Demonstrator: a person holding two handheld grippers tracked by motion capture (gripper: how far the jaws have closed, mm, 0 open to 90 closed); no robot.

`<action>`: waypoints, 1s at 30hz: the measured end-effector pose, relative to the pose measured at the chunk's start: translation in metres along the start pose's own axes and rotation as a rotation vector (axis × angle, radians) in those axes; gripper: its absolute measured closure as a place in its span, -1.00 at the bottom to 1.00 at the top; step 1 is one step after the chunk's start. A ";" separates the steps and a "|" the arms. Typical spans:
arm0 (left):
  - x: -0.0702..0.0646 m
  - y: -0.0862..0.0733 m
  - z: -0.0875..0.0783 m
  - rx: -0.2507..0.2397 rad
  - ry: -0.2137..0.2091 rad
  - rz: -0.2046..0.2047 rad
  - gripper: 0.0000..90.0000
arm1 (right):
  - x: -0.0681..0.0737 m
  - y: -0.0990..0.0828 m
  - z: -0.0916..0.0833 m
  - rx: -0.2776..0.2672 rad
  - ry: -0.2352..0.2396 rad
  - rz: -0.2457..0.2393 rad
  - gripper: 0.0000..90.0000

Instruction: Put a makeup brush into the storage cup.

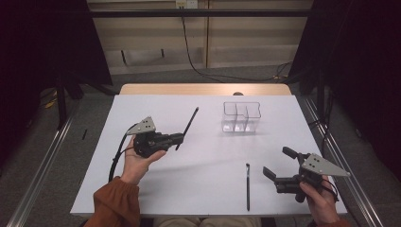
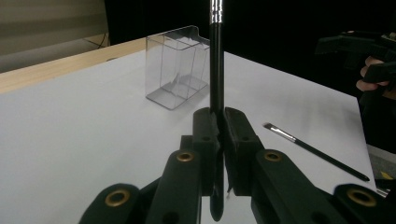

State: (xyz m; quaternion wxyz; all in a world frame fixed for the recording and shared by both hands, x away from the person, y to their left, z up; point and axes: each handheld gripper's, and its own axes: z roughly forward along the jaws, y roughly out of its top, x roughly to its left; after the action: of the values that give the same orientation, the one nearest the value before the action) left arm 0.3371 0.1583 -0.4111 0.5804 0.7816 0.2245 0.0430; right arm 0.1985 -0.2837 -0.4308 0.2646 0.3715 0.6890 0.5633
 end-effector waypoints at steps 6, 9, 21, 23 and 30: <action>-0.009 0.001 0.001 -0.007 -0.011 0.012 0.87 | 0.007 0.011 0.013 -0.011 0.068 -0.006 -1.00; -0.014 0.000 0.000 -0.012 -0.014 0.016 0.87 | 0.011 0.015 0.019 -0.011 0.092 -0.001 -1.00; -0.027 -0.002 0.005 -0.008 -0.037 0.024 0.87 | 0.029 0.032 0.051 -0.018 0.184 0.024 -0.99; -0.028 -0.002 0.006 -0.003 -0.046 0.028 0.87 | 0.030 0.033 0.056 -0.016 0.183 0.021 -0.97; -0.033 -0.003 0.010 -0.004 -0.060 0.032 0.87 | 0.040 0.041 0.075 0.004 0.237 0.037 -0.92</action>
State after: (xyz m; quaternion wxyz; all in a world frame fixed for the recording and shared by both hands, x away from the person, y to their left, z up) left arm 0.3101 0.1372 -0.4107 0.5877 0.7848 0.1945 0.0291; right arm 0.2428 -0.2042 -0.4062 0.1703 0.3155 0.7096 0.6066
